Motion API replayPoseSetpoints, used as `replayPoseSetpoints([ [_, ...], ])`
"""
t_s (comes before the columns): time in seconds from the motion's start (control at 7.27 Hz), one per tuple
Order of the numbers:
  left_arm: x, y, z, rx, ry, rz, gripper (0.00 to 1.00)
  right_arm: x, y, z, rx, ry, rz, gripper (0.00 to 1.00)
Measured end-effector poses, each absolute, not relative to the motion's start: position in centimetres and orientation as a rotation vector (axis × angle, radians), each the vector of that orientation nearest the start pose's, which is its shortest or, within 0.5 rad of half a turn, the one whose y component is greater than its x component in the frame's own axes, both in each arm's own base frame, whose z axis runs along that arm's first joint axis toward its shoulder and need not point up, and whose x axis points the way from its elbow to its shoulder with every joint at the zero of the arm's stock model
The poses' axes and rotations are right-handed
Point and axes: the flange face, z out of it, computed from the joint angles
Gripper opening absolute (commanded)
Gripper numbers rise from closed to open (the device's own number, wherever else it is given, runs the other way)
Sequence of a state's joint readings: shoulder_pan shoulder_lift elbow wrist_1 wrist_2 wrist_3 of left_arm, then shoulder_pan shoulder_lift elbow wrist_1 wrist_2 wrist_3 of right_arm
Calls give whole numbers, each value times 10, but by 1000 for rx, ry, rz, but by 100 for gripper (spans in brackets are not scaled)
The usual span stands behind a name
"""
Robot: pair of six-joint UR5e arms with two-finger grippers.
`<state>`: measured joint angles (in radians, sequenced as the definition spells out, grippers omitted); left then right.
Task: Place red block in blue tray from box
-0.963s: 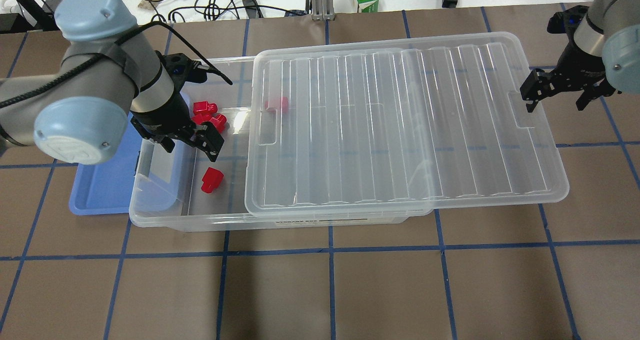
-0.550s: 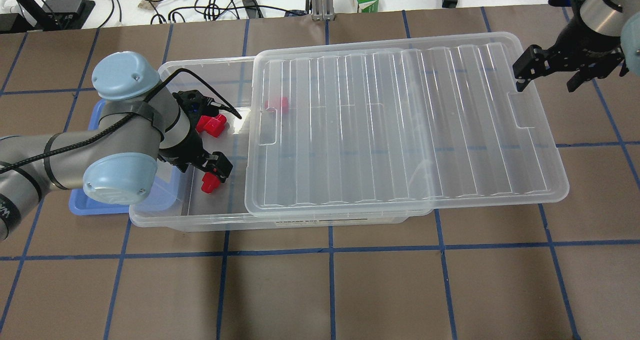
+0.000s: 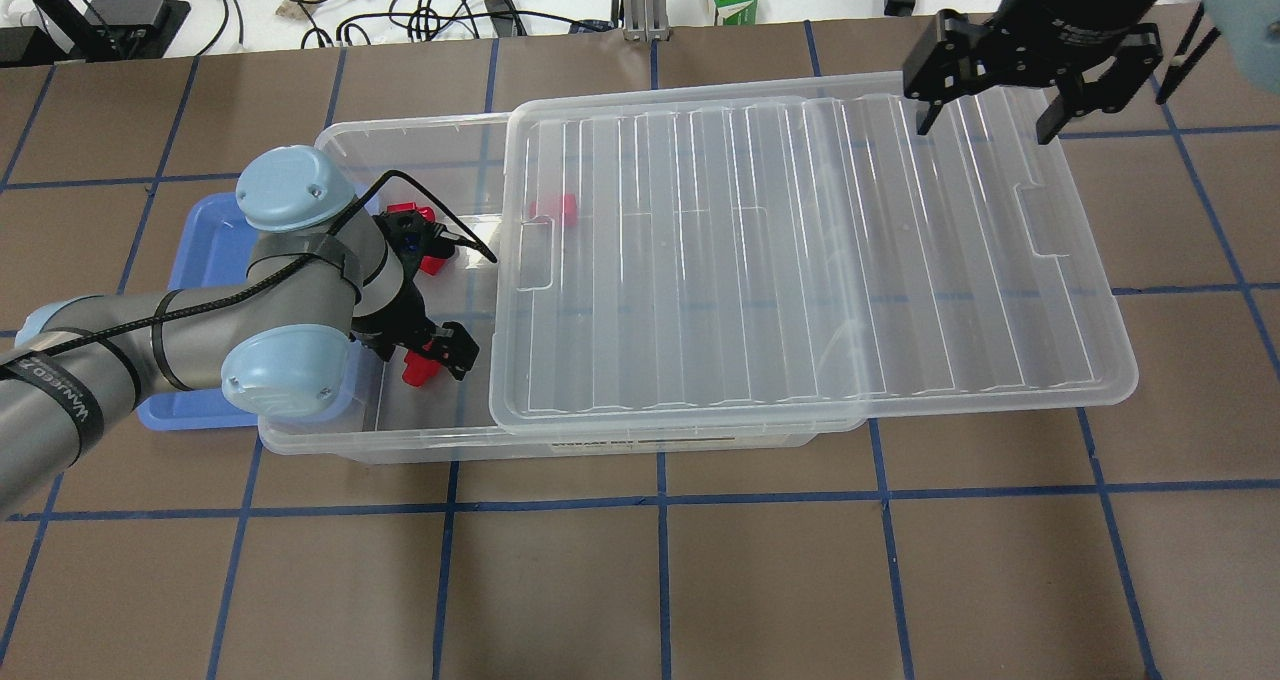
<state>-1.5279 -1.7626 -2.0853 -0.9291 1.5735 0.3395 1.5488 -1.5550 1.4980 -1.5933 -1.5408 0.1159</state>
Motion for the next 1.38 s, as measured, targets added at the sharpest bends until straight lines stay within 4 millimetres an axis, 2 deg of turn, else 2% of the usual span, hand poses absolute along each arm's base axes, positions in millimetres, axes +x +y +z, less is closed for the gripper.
replayPoseSetpoints([
  [0.14, -112, -481, 213, 463, 3110, 84, 98, 141, -506, 518, 211, 3101, -109, 100],
  [0.41, -112, -485, 200, 454, 3110, 83, 91, 149, -503, 516, 196, 3099, -100, 100],
  [0.55, -111, -487, 191, 432, 3112, 88, 76, 150, -502, 517, 194, 3094, -102, 100],
  [0.83, -111, -490, 183, 407, 3114, 95, 18, 151, -502, 517, 194, 3089, -103, 100],
  [0.96, -110, -491, 182, 408, 3113, 95, 0, 151, -502, 517, 193, 3089, -102, 100],
  [1.24, -109, -492, 186, 403, 3110, 88, 0, 151, -502, 517, 193, 3091, -102, 100],
  [1.38, -109, -496, 198, 397, 3109, 75, 0, 151, -502, 517, 193, 3093, -101, 100],
])
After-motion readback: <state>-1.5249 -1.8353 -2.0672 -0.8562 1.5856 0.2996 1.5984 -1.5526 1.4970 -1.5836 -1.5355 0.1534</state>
